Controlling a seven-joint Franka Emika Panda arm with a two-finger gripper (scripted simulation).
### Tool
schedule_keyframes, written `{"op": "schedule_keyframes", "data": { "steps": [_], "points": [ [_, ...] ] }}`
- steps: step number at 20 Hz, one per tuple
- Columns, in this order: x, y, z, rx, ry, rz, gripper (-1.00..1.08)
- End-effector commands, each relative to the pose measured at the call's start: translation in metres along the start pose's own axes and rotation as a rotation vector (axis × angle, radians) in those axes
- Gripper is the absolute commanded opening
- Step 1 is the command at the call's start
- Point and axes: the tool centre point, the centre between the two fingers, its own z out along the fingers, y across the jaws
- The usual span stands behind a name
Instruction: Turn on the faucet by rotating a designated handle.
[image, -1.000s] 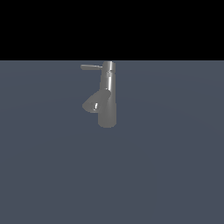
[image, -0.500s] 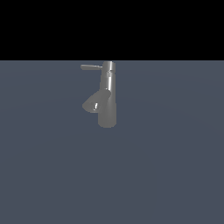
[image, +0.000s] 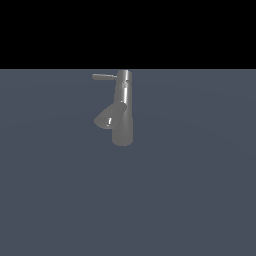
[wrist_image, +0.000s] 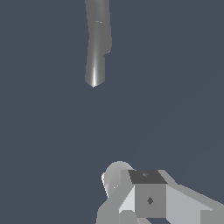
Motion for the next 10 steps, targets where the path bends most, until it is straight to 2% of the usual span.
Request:
{"op": "schedule_keyframes", "data": {
  "steps": [1,10],
  "points": [
    [0.007,-0.002,-0.002,0.005,0.0,0.025,-1.0],
    [0.053,-0.013,-0.011,0.031,-0.003,0.18,-1.0]
  ]
}}
